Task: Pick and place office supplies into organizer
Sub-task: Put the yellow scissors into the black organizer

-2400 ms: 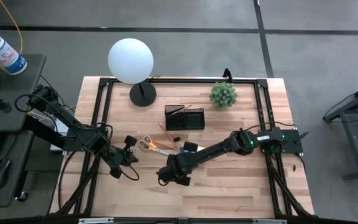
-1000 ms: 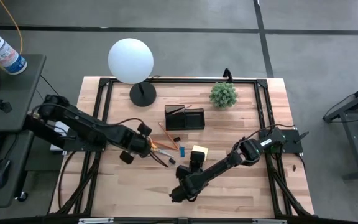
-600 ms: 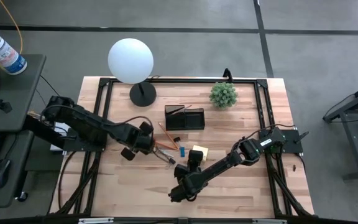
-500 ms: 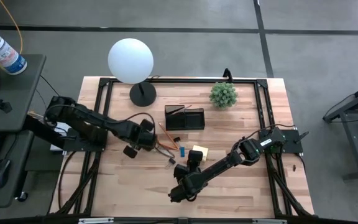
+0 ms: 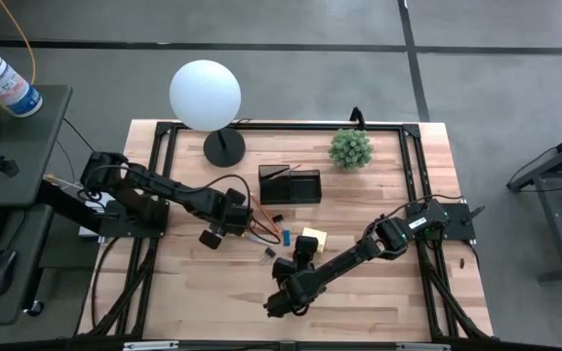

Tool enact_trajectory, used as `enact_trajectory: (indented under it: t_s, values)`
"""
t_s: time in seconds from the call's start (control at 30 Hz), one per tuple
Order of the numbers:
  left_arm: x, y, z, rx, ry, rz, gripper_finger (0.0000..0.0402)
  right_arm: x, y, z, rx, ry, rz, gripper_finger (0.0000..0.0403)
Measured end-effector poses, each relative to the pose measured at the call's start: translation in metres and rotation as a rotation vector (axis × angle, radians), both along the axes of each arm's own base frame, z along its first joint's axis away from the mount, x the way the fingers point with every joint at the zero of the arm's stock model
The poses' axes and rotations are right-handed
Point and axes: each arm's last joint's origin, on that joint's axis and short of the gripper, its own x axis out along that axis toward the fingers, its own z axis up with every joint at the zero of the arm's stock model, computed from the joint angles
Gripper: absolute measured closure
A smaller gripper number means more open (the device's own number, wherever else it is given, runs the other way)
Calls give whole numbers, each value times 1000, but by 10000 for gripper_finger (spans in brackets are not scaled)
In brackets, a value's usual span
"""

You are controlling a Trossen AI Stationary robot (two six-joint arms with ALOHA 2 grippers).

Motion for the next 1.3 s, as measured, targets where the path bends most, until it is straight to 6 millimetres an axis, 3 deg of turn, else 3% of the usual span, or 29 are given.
enact_trajectory:
  t_s: [0.87,1.17,1.3]
  values:
    - [7,-3,-14,-104,3,-9,289,2,0,0,4,-20,4,325]
    - [7,-3,-18,-100,20,-5,372,3,0,0,4,-19,6,325]
    - [7,-3,-16,-100,8,4,374,3,0,0,3,-19,6,325]
